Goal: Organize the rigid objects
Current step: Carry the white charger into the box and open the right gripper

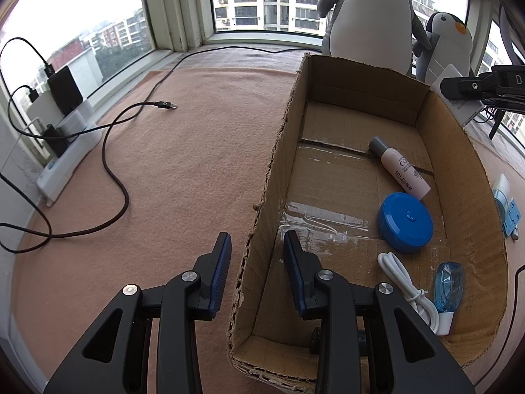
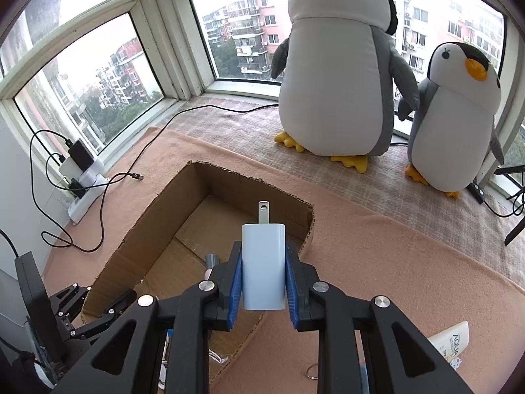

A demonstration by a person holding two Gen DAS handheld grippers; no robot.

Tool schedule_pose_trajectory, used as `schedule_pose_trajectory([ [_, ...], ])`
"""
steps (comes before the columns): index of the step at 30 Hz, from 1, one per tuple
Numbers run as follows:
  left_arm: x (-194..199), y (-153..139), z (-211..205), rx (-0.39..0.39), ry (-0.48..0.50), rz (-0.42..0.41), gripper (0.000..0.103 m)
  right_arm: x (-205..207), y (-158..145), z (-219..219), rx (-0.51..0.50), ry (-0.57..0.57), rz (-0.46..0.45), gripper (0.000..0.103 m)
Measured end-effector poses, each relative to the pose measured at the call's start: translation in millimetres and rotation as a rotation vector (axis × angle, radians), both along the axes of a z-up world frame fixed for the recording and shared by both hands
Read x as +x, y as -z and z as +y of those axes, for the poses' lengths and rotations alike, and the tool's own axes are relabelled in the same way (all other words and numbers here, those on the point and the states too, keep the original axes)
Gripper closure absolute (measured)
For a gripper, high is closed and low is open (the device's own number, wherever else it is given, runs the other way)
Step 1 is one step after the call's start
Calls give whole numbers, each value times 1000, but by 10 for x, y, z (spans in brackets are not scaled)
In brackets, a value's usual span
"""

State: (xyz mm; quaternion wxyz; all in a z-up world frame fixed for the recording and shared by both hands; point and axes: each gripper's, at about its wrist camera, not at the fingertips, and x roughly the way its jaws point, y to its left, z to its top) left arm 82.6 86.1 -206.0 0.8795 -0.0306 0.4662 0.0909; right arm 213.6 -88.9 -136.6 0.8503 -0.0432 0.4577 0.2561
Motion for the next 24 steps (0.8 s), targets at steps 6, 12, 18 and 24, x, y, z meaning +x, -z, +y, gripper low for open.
schedule_pose_trajectory([
  [6, 0, 0, 2, -1, 0, 0, 72, 67, 119, 184, -24, -11, 13, 82],
  [12, 0, 0, 5, -1, 0, 0, 72, 121, 223, 272, -37, -16, 30, 82],
  [18, 0, 0, 1, 0, 0, 0, 72, 121, 242, 317, -41, -21, 33, 82],
  [24, 0, 9, -12, -1, -1, -2, 72, 151, 235, 276, -34, 11, 32, 44],
])
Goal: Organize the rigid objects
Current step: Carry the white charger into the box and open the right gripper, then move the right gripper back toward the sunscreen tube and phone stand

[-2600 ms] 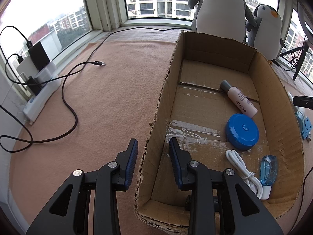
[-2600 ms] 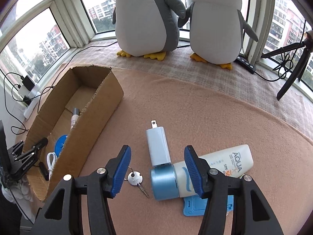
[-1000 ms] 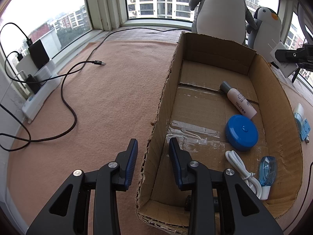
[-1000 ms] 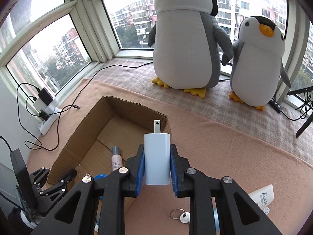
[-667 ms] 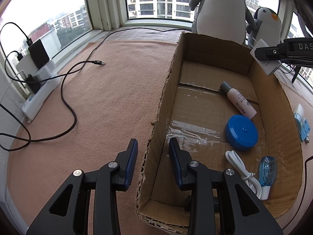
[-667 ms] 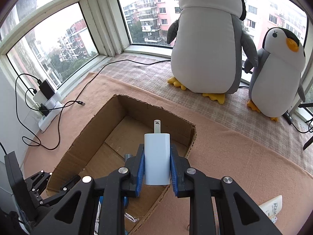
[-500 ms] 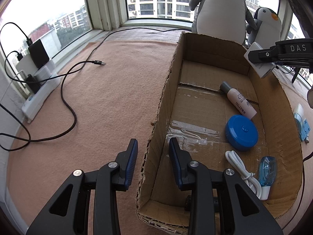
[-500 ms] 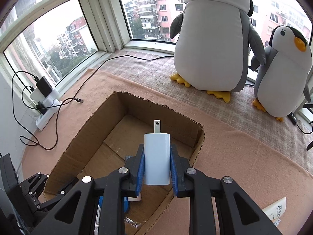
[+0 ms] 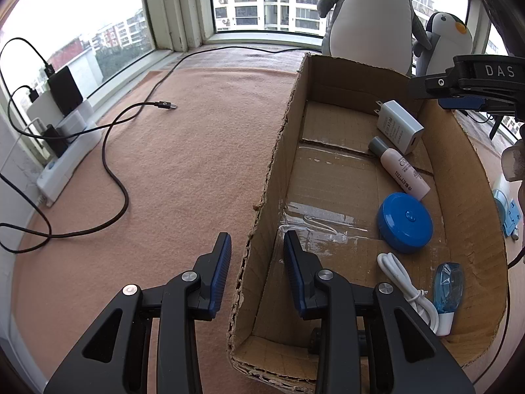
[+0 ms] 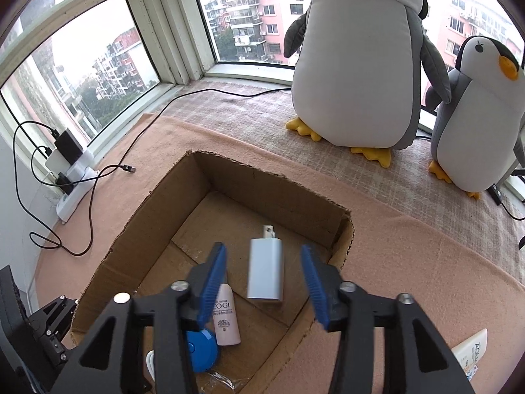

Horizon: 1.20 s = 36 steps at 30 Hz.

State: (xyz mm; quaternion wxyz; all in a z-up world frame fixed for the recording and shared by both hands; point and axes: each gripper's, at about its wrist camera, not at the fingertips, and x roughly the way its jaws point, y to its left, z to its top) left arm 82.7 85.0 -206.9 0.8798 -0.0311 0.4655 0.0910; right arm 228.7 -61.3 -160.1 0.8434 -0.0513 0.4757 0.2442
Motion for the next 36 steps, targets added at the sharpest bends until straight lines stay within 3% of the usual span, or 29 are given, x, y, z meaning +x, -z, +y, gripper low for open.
schedule_pose_trajectory([
  [1, 0, 1, -5, 0, 0, 0, 72, -2, -14, -18, 2, 11, -11, 39],
  [19, 6, -3, 8, 2, 2, 0, 72, -156, -300, -385, 142, 35, 9, 39],
  [27, 18, -11, 15, 8, 6, 1, 72, -358, -464, -1025, 224, 113, 26, 39],
  [36, 24, -17, 13, 12, 8, 1, 72, -635, -367, -1921, 243, 275, 64, 39],
])
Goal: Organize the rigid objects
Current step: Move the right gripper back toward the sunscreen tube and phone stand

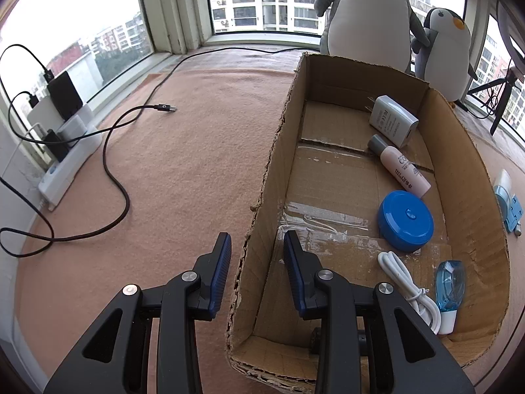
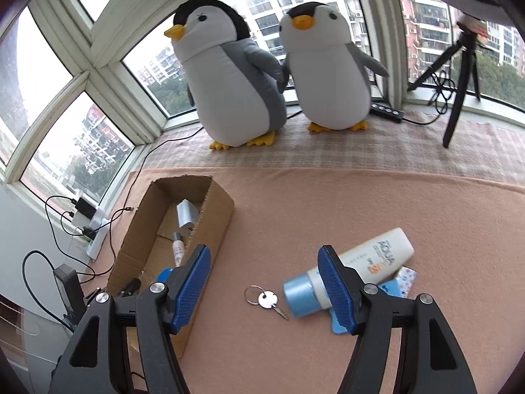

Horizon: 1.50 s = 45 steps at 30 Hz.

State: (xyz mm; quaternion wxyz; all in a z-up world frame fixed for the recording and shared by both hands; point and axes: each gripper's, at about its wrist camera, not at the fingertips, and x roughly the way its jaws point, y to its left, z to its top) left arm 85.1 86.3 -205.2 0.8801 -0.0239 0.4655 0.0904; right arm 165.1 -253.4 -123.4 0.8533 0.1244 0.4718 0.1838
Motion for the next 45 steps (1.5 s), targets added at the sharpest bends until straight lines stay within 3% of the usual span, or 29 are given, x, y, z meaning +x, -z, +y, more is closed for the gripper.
schedule_pose_trajectory([
  [8, 2, 1, 2, 0, 1, 0, 72, -226, 384, -665, 50, 129, 102, 39],
  [13, 3, -1, 3, -1, 0, 0, 72, -225, 544, -784, 92, 158, 144, 45],
  [26, -1, -5, 4, -4, -2, -2, 72, 172, 779, -656, 77, 166, 244, 45],
  [42, -2, -7, -1, -8, -4, -3, 72, 565, 824, -221, 37, 78, 252, 45],
  [45, 0, -7, 0, -12, -8, -4, 72, 549, 799, -61, -41, 47, 233, 45],
])
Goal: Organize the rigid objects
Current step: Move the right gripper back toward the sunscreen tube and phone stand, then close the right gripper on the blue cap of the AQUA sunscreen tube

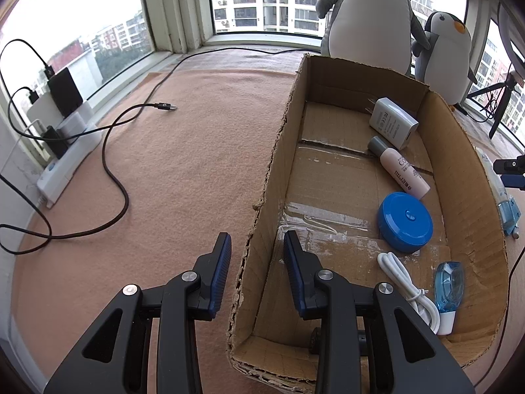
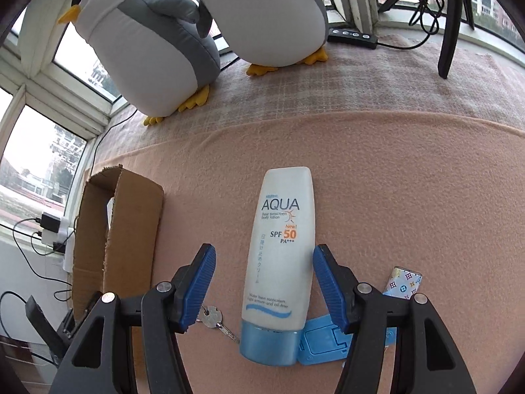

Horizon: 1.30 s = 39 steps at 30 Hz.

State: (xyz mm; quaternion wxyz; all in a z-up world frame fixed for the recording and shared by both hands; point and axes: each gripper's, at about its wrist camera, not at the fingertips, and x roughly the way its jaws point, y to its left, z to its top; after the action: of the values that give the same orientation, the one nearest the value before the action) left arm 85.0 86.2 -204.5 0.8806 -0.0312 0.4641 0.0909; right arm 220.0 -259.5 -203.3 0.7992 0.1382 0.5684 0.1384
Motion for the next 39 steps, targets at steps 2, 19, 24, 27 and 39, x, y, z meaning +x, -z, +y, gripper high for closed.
schedule_pose_trajectory([
  [2, 0, 1, -2, -2, -2, -1, 72, -67, -26, 108, -68, -30, -22, 45],
  [19, 4, 2, -6, -6, -1, -4, 72, -299, 90, 349, -263, -43, -6, 45],
  [24, 2, 1, -4, -8, -2, -5, 72, -289, 151, 337, -251, -56, 14, 57],
  [27, 1, 1, -3, -8, -2, -4, 72, -292, 150, 304, -242, -64, 7, 60],
  [39, 0, 4, 0, -6, -1, -4, 72, -351, 127, 39, -3, -15, 15, 61],
])
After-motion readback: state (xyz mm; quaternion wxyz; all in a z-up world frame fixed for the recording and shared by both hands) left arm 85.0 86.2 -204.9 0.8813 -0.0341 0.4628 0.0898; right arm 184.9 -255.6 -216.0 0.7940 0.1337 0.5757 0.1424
